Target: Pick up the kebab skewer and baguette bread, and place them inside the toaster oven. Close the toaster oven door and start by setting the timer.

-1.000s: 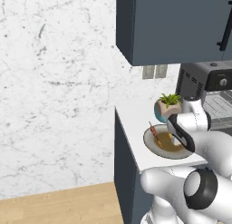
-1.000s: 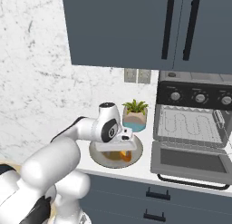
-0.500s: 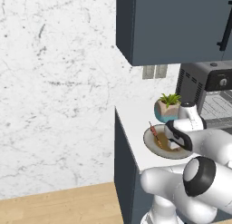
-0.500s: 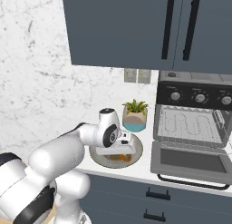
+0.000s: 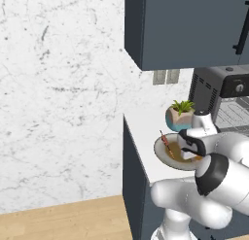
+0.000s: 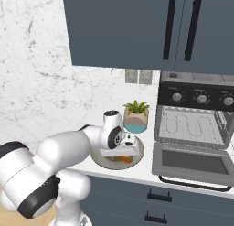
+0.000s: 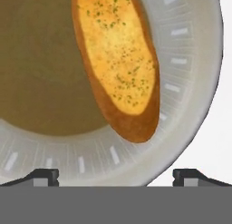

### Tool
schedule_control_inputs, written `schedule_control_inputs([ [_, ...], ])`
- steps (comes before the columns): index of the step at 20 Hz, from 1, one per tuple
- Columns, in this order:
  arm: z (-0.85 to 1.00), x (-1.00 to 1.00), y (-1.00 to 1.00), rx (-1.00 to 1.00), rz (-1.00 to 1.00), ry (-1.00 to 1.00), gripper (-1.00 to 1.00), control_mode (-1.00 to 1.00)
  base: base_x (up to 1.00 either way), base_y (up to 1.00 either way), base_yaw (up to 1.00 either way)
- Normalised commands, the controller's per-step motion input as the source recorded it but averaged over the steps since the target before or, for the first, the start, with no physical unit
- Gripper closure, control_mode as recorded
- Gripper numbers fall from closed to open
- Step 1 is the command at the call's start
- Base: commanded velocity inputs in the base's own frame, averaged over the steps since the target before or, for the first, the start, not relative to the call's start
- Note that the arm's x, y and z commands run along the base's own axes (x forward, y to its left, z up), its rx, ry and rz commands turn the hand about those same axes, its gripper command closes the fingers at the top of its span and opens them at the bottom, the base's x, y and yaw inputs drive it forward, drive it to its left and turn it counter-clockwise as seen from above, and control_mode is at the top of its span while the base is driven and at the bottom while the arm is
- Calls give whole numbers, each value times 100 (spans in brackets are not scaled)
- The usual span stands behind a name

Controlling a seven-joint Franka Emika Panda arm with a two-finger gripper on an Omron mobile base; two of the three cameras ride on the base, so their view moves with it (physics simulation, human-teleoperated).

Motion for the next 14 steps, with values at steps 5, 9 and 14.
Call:
schedule_control_inputs([
  [5,-9,32,0,0,0,0,-100,-100,0,0,0],
  [9,-4,21,-6,0,0,0,-100,-100,0,0,0],
  [14,-11,21,-3,0,0,0,-100,-100,0,0,0],
])
